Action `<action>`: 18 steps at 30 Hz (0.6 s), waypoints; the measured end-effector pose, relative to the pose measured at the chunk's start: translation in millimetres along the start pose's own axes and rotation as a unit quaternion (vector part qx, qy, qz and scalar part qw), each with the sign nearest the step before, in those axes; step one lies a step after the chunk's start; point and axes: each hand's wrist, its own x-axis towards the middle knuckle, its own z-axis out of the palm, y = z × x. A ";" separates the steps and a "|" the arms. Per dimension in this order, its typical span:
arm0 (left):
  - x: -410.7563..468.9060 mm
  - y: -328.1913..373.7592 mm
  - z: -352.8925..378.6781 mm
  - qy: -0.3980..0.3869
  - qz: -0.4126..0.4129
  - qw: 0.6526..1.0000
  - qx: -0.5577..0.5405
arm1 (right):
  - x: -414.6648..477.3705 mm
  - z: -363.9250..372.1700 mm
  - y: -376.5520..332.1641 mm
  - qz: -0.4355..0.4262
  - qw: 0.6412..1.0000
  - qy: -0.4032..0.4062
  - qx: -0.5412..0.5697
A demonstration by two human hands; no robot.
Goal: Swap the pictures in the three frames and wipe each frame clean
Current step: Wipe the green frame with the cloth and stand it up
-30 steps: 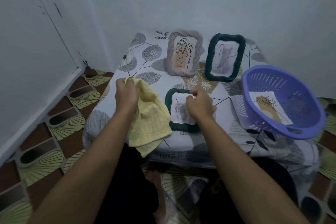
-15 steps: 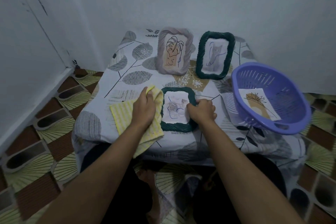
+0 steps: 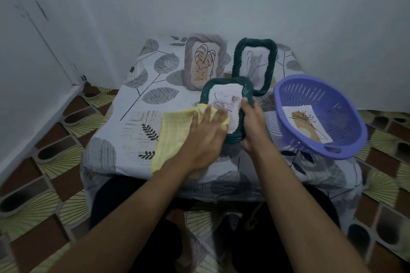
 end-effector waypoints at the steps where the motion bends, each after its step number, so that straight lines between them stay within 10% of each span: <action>1: -2.4 -2.1 4.5 -0.023 0.034 0.996 0.084 | 0.5 -0.2 0.1 0.004 1.000 -0.008 0.015; 11: 26.5 -27.6 -11.9 0.040 -0.105 0.981 0.160 | -28.2 18.6 13.7 0.020 0.997 -0.080 -0.012; 18: -18.1 -37.3 15.4 -0.051 0.142 0.984 0.093 | -10.9 6.6 5.1 -0.024 0.998 -0.017 -0.057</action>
